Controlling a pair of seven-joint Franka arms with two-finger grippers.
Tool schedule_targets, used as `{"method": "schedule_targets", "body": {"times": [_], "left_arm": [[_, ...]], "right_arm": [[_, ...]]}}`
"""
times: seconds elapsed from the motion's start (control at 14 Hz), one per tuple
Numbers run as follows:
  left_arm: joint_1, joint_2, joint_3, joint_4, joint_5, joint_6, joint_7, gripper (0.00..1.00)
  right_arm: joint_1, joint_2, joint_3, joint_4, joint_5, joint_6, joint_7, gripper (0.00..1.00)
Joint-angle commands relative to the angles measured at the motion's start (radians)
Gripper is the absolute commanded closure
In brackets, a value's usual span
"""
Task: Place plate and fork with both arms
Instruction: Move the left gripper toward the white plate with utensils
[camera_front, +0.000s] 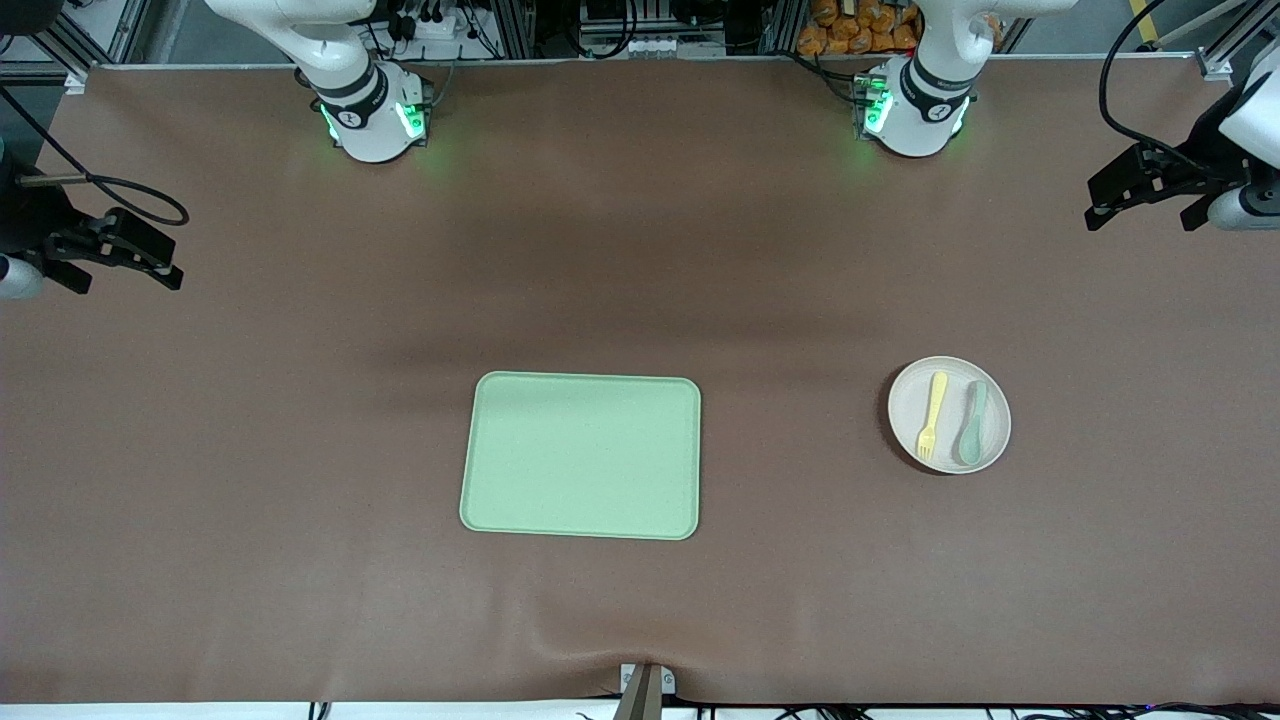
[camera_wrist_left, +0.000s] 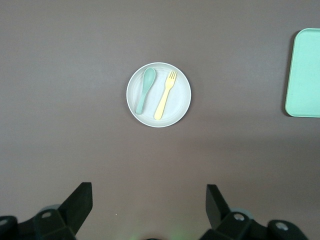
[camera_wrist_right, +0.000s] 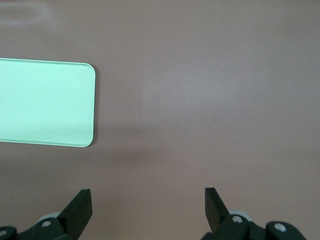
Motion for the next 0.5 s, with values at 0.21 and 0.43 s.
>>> {"method": "schedule_targets", "body": {"times": [0.21,0.43], "left_arm": [[0.035,0.055,0.005,0.015,-0.018,0.005,0.02,0.0],[0.072,0.083,0.005,-0.083,-0.012,0.114,0.02,0.0]], "right_arm": [[-0.013,0.003,0.007,0.01,0.007,-0.015,0.004,0.0],[-0.013,0.003,0.008,0.01,0.007,-0.016,0.004,0.0]]}}
